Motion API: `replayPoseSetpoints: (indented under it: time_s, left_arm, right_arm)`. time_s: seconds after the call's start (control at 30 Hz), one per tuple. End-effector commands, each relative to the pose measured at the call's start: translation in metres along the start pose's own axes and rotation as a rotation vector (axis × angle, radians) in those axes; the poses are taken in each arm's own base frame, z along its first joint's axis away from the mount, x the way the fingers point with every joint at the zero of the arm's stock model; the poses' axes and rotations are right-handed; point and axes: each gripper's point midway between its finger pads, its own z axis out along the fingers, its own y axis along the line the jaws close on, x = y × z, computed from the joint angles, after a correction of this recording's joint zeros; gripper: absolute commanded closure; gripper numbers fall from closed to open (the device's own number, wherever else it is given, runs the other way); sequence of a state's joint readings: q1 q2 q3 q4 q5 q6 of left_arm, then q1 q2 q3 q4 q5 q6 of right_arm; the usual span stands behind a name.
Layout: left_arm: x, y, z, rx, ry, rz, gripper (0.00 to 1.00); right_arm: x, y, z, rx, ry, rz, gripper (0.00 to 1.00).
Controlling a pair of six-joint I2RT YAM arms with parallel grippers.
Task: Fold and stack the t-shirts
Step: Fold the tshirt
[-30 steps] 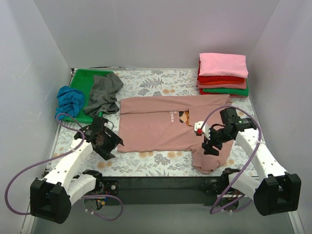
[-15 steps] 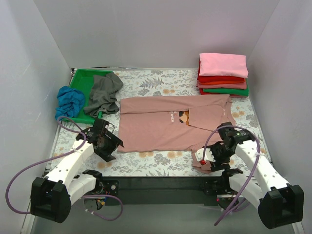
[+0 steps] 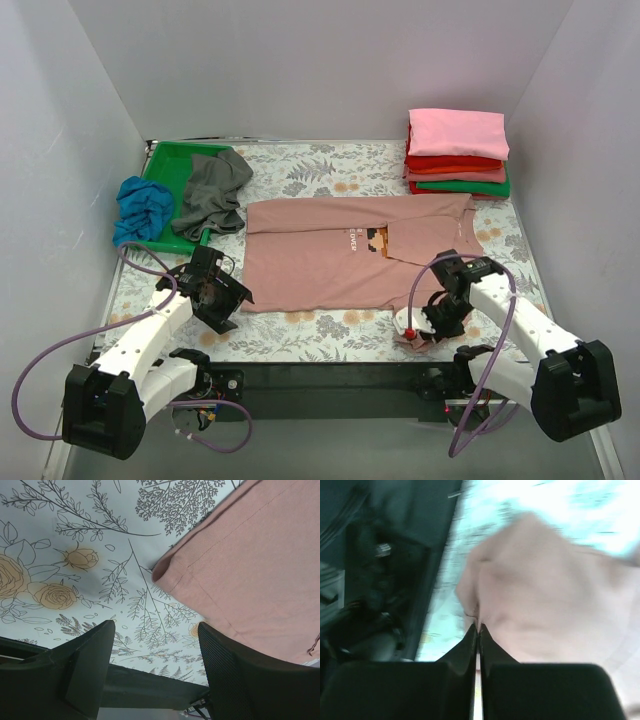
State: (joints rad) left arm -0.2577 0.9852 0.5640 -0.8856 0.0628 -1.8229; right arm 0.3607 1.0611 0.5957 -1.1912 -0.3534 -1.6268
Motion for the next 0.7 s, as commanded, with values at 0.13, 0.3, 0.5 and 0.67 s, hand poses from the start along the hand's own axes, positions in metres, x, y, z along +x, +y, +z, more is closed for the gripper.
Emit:
replayPoseSetpoints:
  time_s: [0.13,0.3,0.5,0.67]
  left_arm:
    - [-0.005,-0.007,-0.005,0.026,-0.028,0.001,0.34]
    - [-0.007,-0.011,-0.009,0.034,-0.034,0.015,0.34]
    - [-0.008,-0.011,-0.011,0.043,-0.040,0.031,0.34]
    - [-0.008,-0.009,-0.008,0.042,-0.042,0.039,0.34]
  right_arm:
    - [-0.045,-0.113,-0.069,0.380,-0.139,0.151,0.99]
    - [-0.035,-0.174,-0.100,0.621,-0.128,0.359,0.34]
    - [-0.026,-0.168,-0.109,0.656,-0.111,0.404,0.33]
    - [-0.022,-0.134,-0.071,0.493,-0.097,0.331,0.33]
